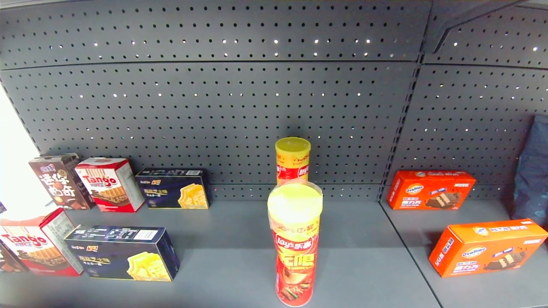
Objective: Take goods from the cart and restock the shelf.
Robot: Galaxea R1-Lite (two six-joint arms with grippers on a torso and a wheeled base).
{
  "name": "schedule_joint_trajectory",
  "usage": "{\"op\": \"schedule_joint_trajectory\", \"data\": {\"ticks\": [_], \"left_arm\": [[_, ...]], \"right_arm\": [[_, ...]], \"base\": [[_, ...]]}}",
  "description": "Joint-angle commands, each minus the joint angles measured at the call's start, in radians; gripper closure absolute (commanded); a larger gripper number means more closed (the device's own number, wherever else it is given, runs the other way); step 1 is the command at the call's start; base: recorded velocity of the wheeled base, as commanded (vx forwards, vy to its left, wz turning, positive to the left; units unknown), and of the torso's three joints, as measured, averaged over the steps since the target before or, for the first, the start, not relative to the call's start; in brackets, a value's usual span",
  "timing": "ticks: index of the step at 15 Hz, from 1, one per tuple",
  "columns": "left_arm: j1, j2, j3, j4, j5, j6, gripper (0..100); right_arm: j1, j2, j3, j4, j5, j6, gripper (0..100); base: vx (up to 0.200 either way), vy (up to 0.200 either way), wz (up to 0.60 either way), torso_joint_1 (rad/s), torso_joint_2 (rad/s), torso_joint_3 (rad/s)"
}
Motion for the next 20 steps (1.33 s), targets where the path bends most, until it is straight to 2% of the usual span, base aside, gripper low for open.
{"op": "schedule_joint_trajectory", "data": {"ticks": [1,2,3,4,6,7,8,9,10,11,14,20], "left_arm": [[0.124,-0.002,0.046,0.002,-0.189,-0.062,0],[0.181,-0.001,0.043,0.005,-0.320,-0.080,0],[0.224,-0.001,0.061,0.005,-0.352,-0.086,0],[0.232,-0.001,0.063,0.005,-0.376,-0.086,0],[0.243,-0.004,0.063,0.005,-0.378,-0.088,0],[0.269,-0.034,0.064,0.002,-0.378,-0.086,0],[0.341,-0.116,0.064,0.004,-0.379,-0.086,0],[0.355,-0.139,0.069,-0.009,-0.379,-0.085,0],[0.342,-0.142,0.071,-0.015,-0.378,-0.088,0],[0.287,-0.185,0.071,-0.012,-0.379,-0.085,0],[0.295,-0.217,0.071,-0.015,-0.372,-0.099,0],[0.295,-0.217,0.071,-0.015,-0.370,-0.100,0]], "right_arm": [[0.000,0.001,0.000,0.000,0.000,0.000,0],[0.000,0.001,0.000,0.000,0.000,0.000,0],[0.000,0.001,0.000,0.000,0.000,0.000,0],[0.000,0.001,0.000,0.000,0.000,0.000,0],[0.000,0.001,0.000,0.000,0.000,0.000,0],[0.000,0.001,0.000,0.000,0.000,0.000,0],[0.000,0.001,0.000,0.000,0.000,0.000,0],[0.000,0.001,0.000,0.000,0.000,0.000,0],[0.000,0.001,0.000,0.000,0.000,0.000,0],[0.000,0.001,0.000,0.000,0.000,0.000,0],[0.000,0.001,0.000,0.000,0.000,0.000,0],[0.000,0.001,0.000,0.000,0.000,0.000,0]], "base": [[0.000,0.000,0.00,0.000,0.00,0.000],[0.000,0.000,0.00,0.000,0.00,0.000],[0.000,0.000,0.00,0.000,0.00,0.000],[0.000,0.000,0.00,0.000,0.00,0.000],[0.000,0.000,0.00,0.000,0.00,0.000],[0.000,0.000,0.00,0.000,0.00,0.000],[0.000,0.000,0.00,0.000,0.00,0.000],[0.000,0.000,0.00,0.000,0.00,0.000],[0.000,0.000,0.00,0.000,0.00,0.000],[0.000,0.000,0.00,0.000,0.00,0.000],[0.000,0.000,0.00,0.000,0.00,0.000],[0.000,0.000,0.00,0.000,0.00,0.000]]}}
